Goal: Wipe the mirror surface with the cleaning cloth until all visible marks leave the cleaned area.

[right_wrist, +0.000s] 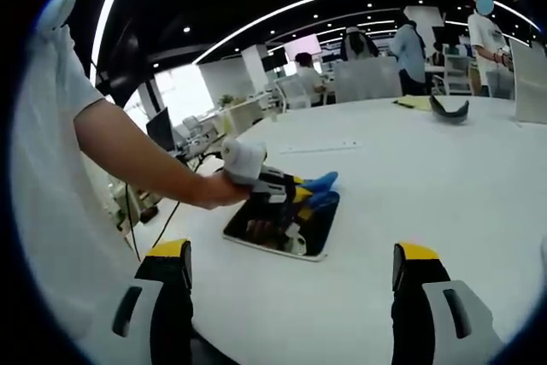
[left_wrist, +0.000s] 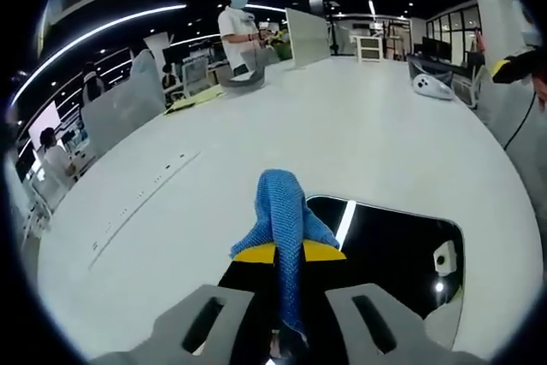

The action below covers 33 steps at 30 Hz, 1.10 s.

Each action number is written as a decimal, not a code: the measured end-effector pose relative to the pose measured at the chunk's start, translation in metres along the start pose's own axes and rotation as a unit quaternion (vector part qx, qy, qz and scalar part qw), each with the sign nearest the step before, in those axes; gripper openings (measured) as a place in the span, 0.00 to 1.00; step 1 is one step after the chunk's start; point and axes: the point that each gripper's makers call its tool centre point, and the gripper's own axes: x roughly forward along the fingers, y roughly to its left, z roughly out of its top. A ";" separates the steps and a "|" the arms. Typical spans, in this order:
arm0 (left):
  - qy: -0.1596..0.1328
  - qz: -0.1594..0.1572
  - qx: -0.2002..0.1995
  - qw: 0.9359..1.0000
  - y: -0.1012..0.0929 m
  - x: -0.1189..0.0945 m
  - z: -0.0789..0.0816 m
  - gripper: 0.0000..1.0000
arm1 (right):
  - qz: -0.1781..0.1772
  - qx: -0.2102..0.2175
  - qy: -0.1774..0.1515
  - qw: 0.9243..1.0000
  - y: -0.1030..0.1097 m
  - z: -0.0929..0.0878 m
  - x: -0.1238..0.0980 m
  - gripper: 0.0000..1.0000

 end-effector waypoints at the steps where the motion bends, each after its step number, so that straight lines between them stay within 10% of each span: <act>1: 0.000 0.001 -0.001 1.000 0.000 0.000 0.000 0.06 | 0.000 0.000 0.000 1.000 0.000 0.000 0.000 0.98; 33: 0.004 0.024 -0.027 0.999 -0.018 -0.020 -0.012 0.06 | 0.010 -0.012 -0.006 1.000 0.006 0.007 0.001 0.98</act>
